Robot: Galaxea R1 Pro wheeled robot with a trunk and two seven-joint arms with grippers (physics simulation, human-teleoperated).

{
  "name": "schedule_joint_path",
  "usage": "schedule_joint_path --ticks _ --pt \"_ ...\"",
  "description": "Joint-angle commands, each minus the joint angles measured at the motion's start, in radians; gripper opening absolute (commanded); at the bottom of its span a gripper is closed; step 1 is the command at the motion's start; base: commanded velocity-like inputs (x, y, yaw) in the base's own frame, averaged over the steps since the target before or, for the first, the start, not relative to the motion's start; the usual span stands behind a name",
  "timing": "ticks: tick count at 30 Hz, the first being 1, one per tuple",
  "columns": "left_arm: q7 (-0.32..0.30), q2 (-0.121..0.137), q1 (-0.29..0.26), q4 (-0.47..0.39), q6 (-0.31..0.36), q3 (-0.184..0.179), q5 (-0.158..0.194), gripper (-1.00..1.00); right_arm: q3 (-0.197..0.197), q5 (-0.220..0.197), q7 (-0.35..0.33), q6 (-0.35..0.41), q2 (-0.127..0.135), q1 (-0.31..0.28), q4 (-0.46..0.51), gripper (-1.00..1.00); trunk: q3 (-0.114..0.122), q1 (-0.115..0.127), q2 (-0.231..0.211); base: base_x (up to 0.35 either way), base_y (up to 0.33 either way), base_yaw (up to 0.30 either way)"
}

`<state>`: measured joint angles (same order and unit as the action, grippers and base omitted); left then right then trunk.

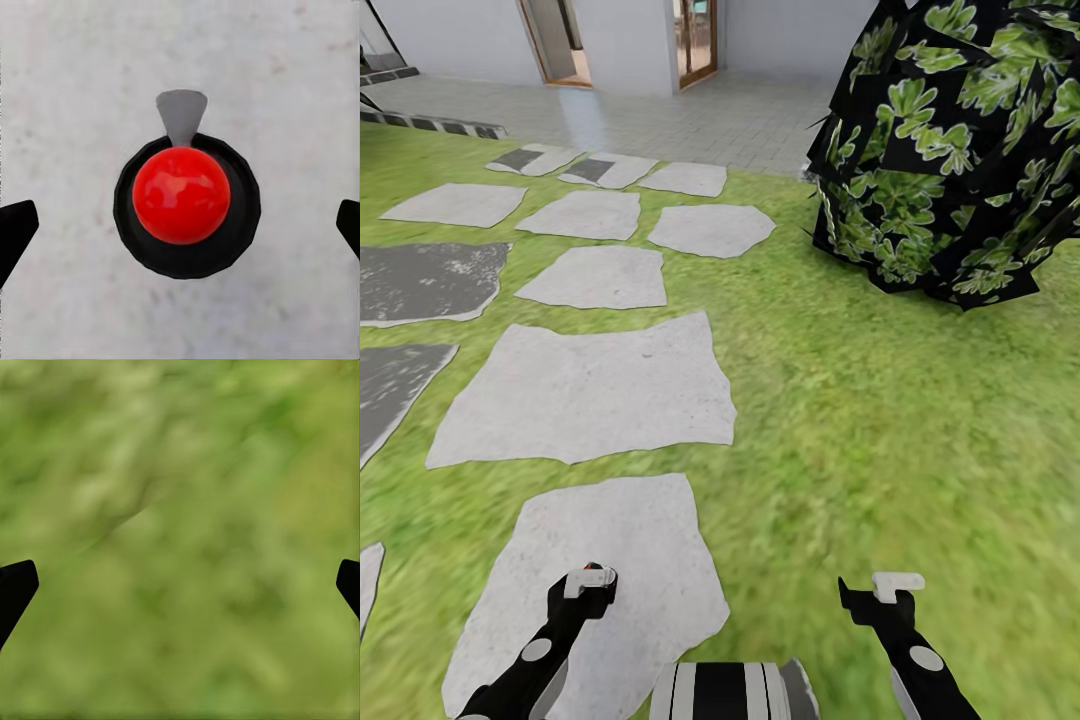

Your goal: In the garden, pick up the pesticide atomizer on the floor and spray pesticide onto both trees until each tree trunk is fully covered.

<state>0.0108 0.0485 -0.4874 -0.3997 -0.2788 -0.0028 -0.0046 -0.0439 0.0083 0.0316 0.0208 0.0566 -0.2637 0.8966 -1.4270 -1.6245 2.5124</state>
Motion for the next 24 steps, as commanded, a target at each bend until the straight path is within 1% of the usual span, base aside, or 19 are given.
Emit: schedule_joint_path --ticks 1,2,22,24 --pt "0.001 0.000 0.000 0.000 -0.003 0.000 0.000 1.00 0.001 0.001 0.003 0.002 0.000 0.000 0.001 1.00 -0.001 0.000 0.000 0.000 0.000 0.000" --pt "0.001 0.000 0.000 -0.002 -0.003 0.000 0.000 -1.00 0.001 0.001 0.003 0.002 0.000 0.000 0.001 1.00 -0.001 0.000 0.000 0.000 0.000 0.000" --pt "0.000 0.001 -0.001 -0.008 -0.002 0.002 0.002 -1.00 0.002 0.001 0.003 0.002 0.000 0.000 0.001 1.00 -0.001 0.000 0.000 0.000 0.000 0.000" --pt "0.000 0.001 0.000 -0.008 -0.002 0.002 0.002 -1.00 0.002 0.001 0.003 0.002 0.000 0.000 0.001 1.00 0.007 0.001 0.000 0.000 0.000 0.000"
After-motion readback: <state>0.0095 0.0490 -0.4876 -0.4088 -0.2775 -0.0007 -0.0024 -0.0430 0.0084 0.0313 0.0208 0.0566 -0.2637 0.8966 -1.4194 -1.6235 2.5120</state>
